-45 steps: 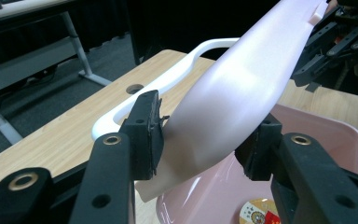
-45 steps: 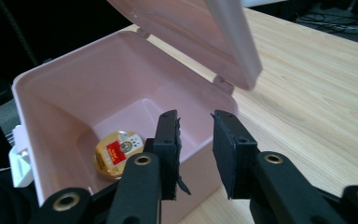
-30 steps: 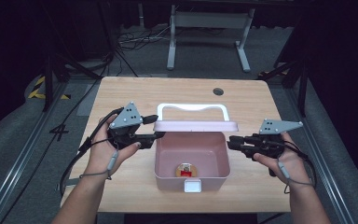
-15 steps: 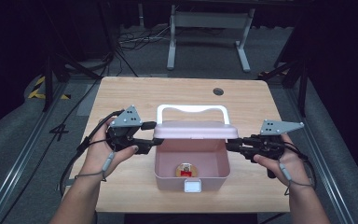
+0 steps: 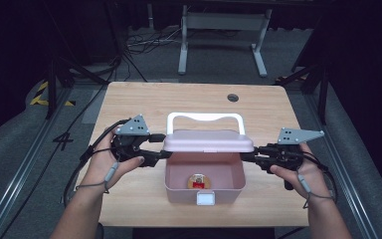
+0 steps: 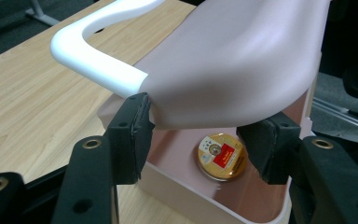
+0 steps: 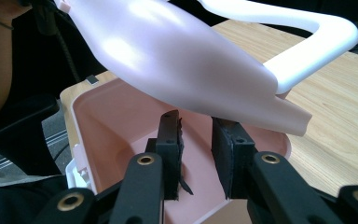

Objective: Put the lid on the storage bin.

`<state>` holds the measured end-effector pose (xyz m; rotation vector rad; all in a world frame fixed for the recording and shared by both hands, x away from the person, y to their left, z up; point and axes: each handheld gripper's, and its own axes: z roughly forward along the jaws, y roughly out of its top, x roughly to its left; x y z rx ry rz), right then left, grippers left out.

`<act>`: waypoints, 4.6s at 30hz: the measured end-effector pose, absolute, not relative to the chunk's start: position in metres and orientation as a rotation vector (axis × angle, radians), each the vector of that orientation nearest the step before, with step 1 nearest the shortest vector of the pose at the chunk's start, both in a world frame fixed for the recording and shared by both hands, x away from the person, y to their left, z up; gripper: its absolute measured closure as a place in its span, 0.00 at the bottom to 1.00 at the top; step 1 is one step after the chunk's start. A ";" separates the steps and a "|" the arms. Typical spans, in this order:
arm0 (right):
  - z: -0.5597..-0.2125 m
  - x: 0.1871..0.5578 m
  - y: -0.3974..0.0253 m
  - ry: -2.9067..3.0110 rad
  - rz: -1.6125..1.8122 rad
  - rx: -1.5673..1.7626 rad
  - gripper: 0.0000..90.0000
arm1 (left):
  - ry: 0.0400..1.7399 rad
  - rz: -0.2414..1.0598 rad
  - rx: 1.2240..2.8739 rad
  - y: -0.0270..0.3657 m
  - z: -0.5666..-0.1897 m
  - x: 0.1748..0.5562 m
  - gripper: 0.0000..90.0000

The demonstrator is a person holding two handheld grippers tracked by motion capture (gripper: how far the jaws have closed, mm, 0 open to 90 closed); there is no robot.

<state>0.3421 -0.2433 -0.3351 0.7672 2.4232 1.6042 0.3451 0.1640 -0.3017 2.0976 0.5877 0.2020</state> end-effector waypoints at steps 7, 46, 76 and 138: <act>-0.334 0.342 -0.243 2.420 1.615 0.765 0.82 | 0.588 0.213 2.091 0.182 -0.304 0.348 0.47; -0.339 0.329 -0.237 2.601 1.490 0.766 0.80 | 0.862 0.371 1.966 0.244 -0.339 0.399 0.43; -0.339 0.320 -0.235 2.775 1.218 0.665 1.00 | 0.862 0.333 2.001 0.238 -0.348 0.403 0.43; -0.322 0.308 -0.235 2.911 1.353 0.491 0.84 | 0.897 0.301 2.042 0.241 -0.357 0.393 0.42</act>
